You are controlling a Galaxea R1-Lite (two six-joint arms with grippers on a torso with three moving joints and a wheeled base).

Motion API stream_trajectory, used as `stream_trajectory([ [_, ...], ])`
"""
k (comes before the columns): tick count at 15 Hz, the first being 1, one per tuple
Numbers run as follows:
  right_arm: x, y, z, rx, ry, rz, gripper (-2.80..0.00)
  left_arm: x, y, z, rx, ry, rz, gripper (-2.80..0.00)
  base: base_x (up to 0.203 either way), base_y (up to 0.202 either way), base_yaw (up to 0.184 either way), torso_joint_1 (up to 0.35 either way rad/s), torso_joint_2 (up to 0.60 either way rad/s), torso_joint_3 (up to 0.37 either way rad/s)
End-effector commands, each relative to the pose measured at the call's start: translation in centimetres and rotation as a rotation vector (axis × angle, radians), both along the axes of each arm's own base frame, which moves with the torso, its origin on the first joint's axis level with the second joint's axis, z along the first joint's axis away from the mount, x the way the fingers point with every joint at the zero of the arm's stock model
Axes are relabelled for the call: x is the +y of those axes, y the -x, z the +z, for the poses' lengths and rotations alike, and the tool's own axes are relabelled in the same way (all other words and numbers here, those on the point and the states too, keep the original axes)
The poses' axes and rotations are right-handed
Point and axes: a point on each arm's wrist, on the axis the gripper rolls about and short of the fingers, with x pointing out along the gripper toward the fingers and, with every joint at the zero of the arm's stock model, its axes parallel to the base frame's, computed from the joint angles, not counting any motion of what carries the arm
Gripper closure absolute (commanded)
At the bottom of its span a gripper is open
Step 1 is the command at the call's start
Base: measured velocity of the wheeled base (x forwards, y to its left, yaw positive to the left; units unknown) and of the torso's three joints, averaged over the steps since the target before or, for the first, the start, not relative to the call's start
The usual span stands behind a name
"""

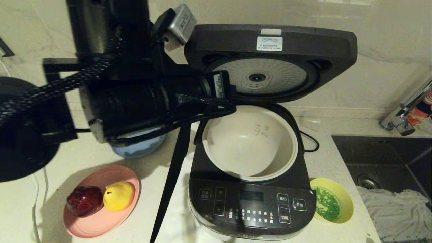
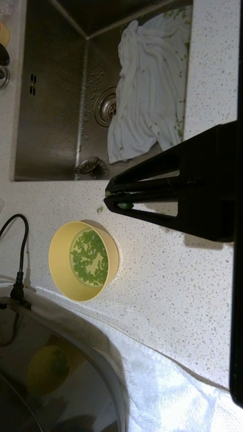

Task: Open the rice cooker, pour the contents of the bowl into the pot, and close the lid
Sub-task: Open the rice cooker

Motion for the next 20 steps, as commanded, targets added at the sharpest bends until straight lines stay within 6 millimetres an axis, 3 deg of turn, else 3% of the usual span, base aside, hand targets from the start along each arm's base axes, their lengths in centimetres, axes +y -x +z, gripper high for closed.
stream_trajectory([
  [1,0.0,0.0,-0.1,0.002,0.0,-0.001,0.0,-3.1,-3.2,-2.0,-0.044,-0.007,0.07,0.0,0.0,0.0,0.0,0.0,0.0,0.0],
  [5,0.0,0.0,0.0,0.001,0.0,0.001,0.0,-5.9,-6.4,-1.8,-0.237,0.035,0.206,0.0,0.0,0.0,0.0,0.0,0.0,0.0],
  [9,0.0,0.0,0.0,0.001,0.0,0.001,0.0,-7.0,-7.8,-1.0,-0.3,0.055,0.235,0.0,0.0,0.0,0.0,0.0,0.0,0.0],
  [17,0.0,0.0,0.0,0.001,0.0,0.001,0.0,-6.7,-8.6,0.4,-0.347,0.079,0.258,0.0,0.0,0.0,0.0,0.0,0.0,0.0],
  [20,0.0,0.0,0.0,0.0,0.0,0.001,0.0,-5.8,-7.6,1.0,-0.341,0.08,0.259,0.0,0.0,0.0,0.0,0.0,0.0,0.0],
])
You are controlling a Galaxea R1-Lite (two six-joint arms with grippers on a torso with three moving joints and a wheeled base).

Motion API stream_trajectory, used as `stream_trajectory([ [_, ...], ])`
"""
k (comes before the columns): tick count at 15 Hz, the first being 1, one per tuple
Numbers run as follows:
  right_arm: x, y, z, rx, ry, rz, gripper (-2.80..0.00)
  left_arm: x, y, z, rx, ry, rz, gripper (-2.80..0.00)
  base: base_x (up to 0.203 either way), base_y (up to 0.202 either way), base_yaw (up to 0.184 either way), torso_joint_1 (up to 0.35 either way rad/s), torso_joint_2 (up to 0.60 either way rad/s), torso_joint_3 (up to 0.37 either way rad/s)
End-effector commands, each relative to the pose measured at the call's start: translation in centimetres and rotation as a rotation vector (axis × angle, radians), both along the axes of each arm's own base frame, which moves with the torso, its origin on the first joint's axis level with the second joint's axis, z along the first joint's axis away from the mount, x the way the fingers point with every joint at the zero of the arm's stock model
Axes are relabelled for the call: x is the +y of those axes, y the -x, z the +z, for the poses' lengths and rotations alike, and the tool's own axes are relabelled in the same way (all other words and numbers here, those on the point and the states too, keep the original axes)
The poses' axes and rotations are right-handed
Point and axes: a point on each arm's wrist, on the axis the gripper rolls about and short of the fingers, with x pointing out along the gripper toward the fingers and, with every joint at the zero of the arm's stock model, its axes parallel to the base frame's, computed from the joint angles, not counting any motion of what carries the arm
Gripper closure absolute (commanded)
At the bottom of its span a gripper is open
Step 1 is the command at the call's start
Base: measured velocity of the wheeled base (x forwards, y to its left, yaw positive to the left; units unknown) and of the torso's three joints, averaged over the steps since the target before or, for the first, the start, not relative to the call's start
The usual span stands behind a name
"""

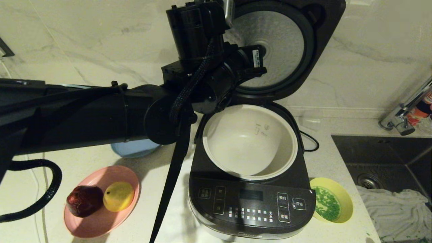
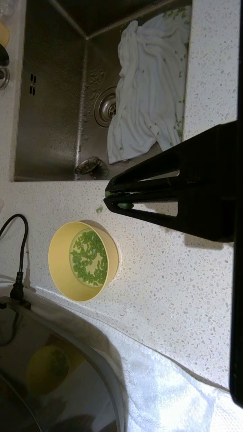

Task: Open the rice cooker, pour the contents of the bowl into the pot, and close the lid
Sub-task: Open the rice cooker

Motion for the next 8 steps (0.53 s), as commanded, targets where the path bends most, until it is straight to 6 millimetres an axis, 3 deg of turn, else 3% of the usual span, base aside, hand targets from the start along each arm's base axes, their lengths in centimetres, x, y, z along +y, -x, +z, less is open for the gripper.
stream_trajectory([
  [1,0.0,0.0,0.0,0.0,0.0,0.001,0.0,1.4,1.6,0.9,0.008,0.002,0.004,0.0,0.0,0.0,0.0,0.0,0.0,0.0],
  [4,0.0,0.0,-0.1,0.002,0.0,0.001,0.0,4.0,4.9,1.7,0.021,-0.01,-0.006,0.0,0.0,0.0,0.0,0.0,0.0,0.0],
  [8,0.0,0.0,0.0,0.001,0.0,0.001,0.0,9.5,10.3,1.7,0.039,-0.035,-0.001,0.0,0.0,0.0,0.0,0.0,0.0,0.0],
])
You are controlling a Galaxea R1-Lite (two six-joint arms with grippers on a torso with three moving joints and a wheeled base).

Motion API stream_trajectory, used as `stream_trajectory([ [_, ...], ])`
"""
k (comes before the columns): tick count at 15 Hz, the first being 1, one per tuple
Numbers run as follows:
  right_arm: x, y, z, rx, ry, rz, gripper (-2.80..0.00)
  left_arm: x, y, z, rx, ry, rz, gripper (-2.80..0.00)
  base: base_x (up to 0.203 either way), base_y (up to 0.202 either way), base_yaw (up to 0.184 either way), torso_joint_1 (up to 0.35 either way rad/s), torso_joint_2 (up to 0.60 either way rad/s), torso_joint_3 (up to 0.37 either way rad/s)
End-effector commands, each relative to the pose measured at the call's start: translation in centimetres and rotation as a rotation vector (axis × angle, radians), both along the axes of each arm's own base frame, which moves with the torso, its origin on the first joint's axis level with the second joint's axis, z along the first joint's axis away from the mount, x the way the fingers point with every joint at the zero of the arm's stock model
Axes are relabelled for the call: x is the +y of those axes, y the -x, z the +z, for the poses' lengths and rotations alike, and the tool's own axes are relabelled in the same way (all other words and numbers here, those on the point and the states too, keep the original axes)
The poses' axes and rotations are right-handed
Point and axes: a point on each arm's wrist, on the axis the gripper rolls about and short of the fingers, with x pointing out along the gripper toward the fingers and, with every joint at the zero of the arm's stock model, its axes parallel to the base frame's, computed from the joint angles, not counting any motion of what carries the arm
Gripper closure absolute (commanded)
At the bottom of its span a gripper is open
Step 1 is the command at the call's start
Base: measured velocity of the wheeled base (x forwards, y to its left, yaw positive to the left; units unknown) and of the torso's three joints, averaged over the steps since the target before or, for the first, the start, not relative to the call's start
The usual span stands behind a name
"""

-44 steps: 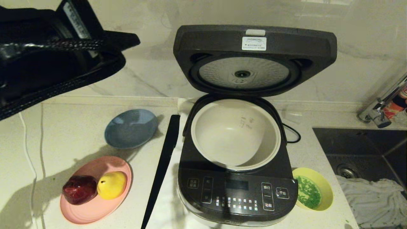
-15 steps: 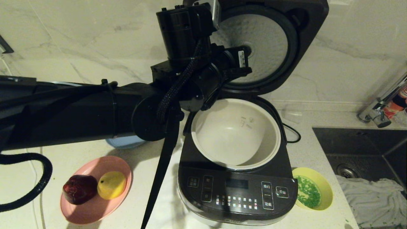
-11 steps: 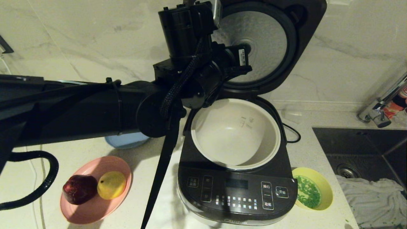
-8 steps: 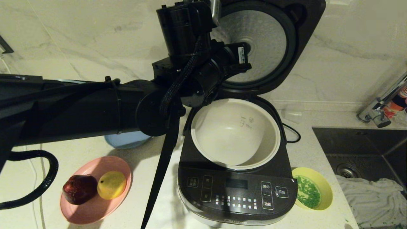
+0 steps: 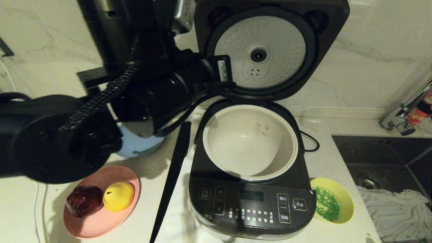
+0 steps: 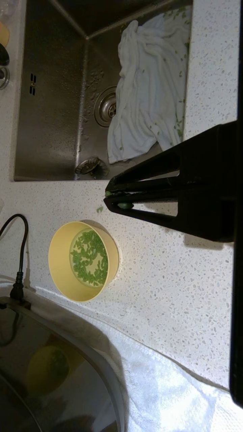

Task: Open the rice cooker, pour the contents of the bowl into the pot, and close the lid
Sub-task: Open the rice cooker, then turn on the tap

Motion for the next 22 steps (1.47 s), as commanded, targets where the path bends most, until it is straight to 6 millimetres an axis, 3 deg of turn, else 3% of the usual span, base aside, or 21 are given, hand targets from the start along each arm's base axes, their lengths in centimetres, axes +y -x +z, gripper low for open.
stream_trajectory([
  [1,0.0,0.0,-0.1,0.002,0.0,0.001,0.0,5.2,4.9,1.7,-0.035,0.037,0.019,0.0,0.0,0.0,0.0,0.0,0.0,0.0],
  [6,0.0,0.0,0.0,0.001,0.0,0.001,0.0,14.3,10.0,-0.2,-0.068,-0.014,0.316,0.0,0.0,0.0,0.0,0.0,0.0,0.0],
  [11,0.0,0.0,0.0,0.001,0.0,0.001,0.0,21.9,15.4,-5.2,-0.055,-0.084,0.794,0.0,0.0,0.0,0.0,0.0,0.0,0.0],
  [14,0.0,0.0,0.0,-0.001,0.0,0.001,0.0,24.0,19.2,-8.4,-0.074,-0.073,0.994,0.0,0.0,0.0,0.0,0.0,0.0,0.0],
  [17,0.0,0.0,0.0,0.001,0.0,0.001,0.0,24.6,22.4,-11.3,-0.099,-0.091,1.116,0.0,0.0,0.0,0.0,0.0,0.0,0.0],
  [22,0.0,0.0,0.0,0.002,0.0,0.001,0.0,24.0,26.2,-18.2,-0.09,-0.208,0.806,0.0,0.0,0.0,0.0,0.0,0.0,0.0],
])
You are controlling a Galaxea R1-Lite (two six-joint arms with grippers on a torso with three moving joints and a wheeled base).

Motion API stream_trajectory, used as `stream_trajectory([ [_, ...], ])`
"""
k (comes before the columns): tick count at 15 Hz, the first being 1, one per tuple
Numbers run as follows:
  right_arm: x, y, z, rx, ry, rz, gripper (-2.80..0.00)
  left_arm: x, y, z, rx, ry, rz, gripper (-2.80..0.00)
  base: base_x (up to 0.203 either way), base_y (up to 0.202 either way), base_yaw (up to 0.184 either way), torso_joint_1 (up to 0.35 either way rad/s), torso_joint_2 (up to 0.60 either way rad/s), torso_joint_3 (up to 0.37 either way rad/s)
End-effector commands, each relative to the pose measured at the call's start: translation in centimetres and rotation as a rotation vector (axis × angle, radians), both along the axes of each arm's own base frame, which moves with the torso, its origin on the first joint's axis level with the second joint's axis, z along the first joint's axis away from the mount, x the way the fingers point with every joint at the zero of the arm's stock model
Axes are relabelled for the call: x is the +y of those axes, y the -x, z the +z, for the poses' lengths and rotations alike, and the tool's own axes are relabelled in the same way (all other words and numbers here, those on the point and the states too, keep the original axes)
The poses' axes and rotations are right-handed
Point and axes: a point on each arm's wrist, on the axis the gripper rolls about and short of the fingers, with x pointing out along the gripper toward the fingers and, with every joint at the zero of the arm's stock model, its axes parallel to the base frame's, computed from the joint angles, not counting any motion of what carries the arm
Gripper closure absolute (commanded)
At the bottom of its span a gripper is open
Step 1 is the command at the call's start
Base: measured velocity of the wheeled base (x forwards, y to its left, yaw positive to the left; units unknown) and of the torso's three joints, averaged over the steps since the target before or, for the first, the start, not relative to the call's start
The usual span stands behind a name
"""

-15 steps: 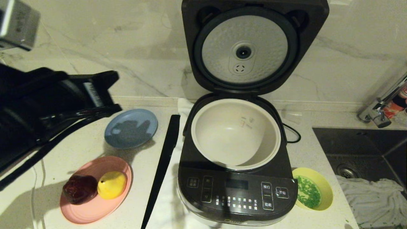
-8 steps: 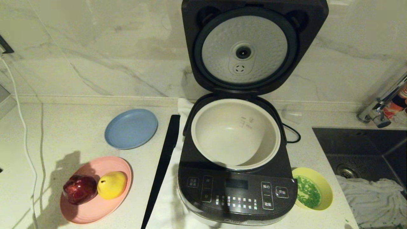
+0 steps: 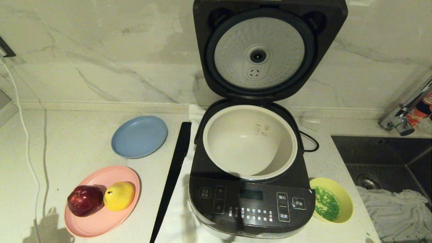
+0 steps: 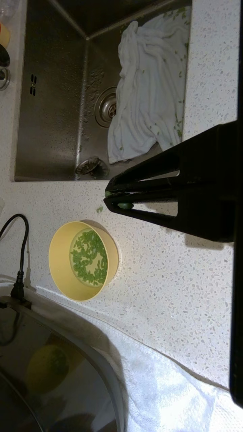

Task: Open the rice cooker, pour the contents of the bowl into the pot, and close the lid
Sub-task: Turn on the tap

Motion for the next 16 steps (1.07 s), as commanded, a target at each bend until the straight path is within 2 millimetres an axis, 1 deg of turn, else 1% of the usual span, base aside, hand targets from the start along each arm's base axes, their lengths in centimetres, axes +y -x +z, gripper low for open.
stream_trajectory([
  [1,0.0,0.0,0.0,0.001,0.0,0.001,0.0,-0.3,2.3,-4.1,0.026,-0.018,-0.149,0.0,0.0,0.0,0.0,0.0,0.0,0.0],
  [2,0.0,0.0,0.0,0.001,0.0,0.0,0.0,-0.5,2.4,-5.1,0.067,-0.005,-0.229,0.0,0.0,0.0,0.0,0.0,0.0,0.0],
  [3,0.0,0.0,0.0,0.001,0.0,0.001,0.0,-0.7,2.3,-5.6,0.092,0.019,-0.323,0.0,0.0,0.0,0.0,0.0,0.0,0.0],
  [5,0.0,0.0,0.0,0.002,0.0,0.001,0.0,-1.0,1.9,-6.9,0.144,0.045,-0.43,0.0,0.0,0.0,0.0,0.0,0.0,0.0],
  [16,0.0,0.0,0.0,0.001,0.0,0.001,0.0,-1.0,1.9,-6.8,0.132,0.067,-0.432,0.0,0.0,0.0,0.0,0.0,0.0,0.0],
])
